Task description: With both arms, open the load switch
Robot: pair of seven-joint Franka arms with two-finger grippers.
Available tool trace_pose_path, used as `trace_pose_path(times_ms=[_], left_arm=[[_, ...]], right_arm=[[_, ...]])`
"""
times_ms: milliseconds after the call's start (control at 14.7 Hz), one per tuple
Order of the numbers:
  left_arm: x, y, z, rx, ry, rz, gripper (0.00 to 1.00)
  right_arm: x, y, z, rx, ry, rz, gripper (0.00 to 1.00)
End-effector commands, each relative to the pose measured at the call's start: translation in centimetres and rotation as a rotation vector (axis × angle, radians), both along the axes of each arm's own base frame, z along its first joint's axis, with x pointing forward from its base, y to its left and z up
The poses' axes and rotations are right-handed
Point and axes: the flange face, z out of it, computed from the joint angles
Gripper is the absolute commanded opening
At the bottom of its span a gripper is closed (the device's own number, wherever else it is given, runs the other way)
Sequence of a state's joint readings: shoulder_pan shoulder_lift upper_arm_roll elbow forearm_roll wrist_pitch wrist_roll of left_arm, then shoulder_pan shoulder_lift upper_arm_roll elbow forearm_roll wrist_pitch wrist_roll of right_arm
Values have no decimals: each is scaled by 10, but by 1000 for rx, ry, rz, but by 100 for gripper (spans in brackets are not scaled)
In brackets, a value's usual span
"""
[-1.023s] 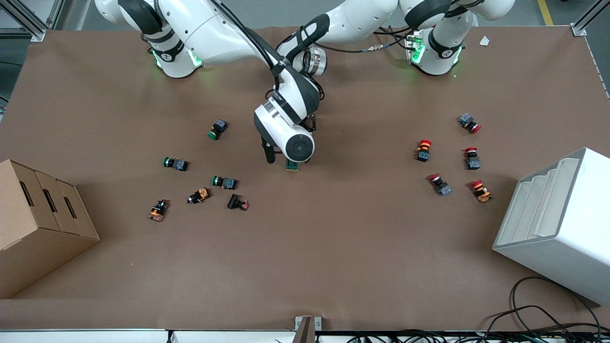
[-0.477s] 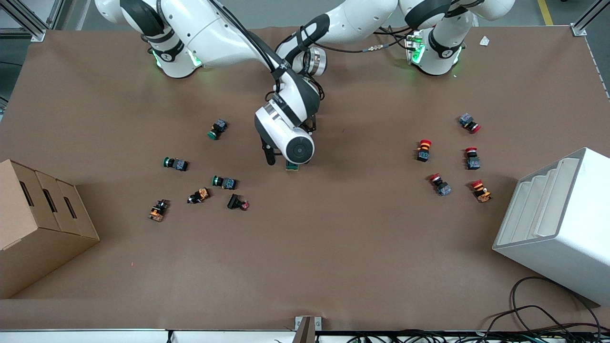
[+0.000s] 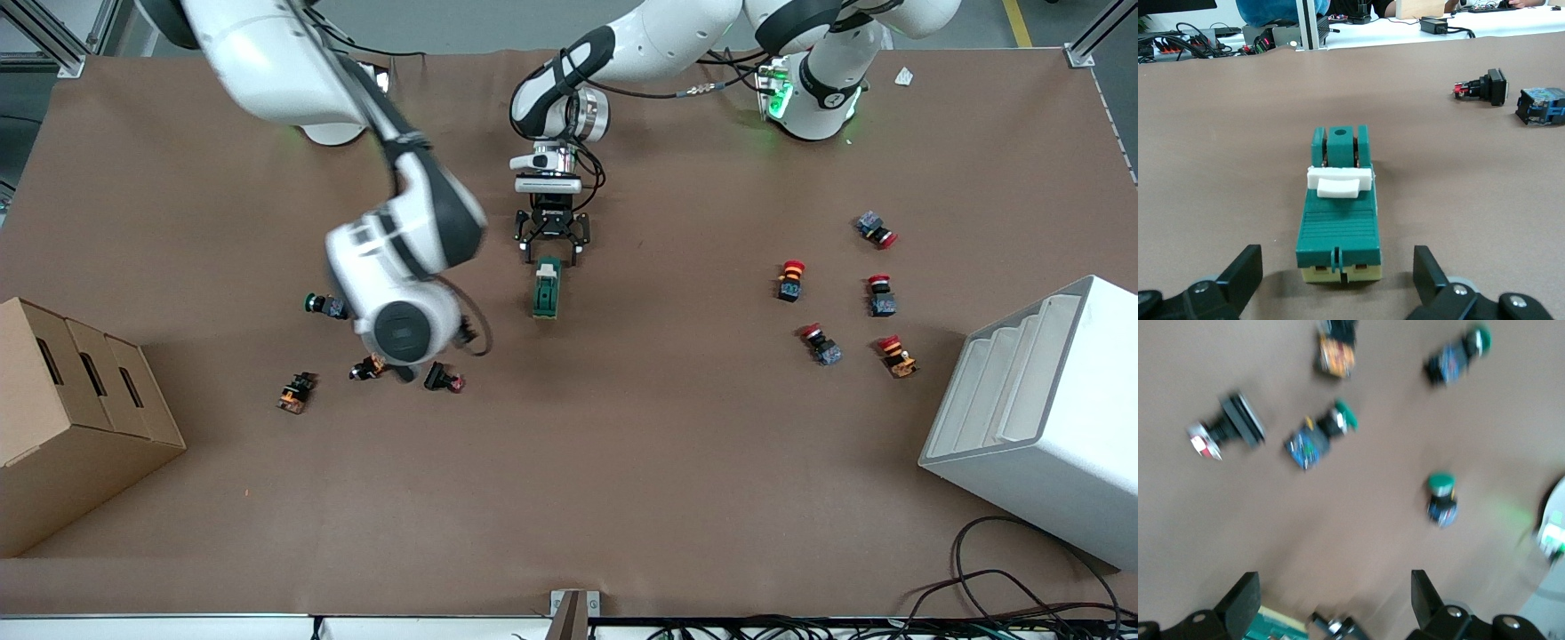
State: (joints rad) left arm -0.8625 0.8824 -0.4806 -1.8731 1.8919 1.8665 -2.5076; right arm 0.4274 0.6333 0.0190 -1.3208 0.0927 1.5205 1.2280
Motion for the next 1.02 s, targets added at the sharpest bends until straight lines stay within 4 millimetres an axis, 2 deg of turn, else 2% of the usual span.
trace_pose_path(times_ms=[0,205,341,409,477,750,818,955], left_arm=[[8,6,-3,5,-2,5,99],[12,1,10,9,2,15,99],[17,-8,30,26,24,57,99],[18,-21,49,40,56,90,99],[26,-29,71,52,72,122,99],[70,-73,176,67,215,220,99],[87,-71,200,73,250,241,99],[115,-60,244,76,308,270,99]], right_arm=[[18,-58,42,102,-51,208,100],[41,-128,85,192,-137,384,100],[48,-159,103,223,-172,494,100],[52,-177,115,211,-200,547,100],[54,-187,122,209,-211,582,100],[56,-237,144,249,-236,671,100],[56,-248,145,252,-228,694,100],[57,-257,152,255,-235,720,100]])
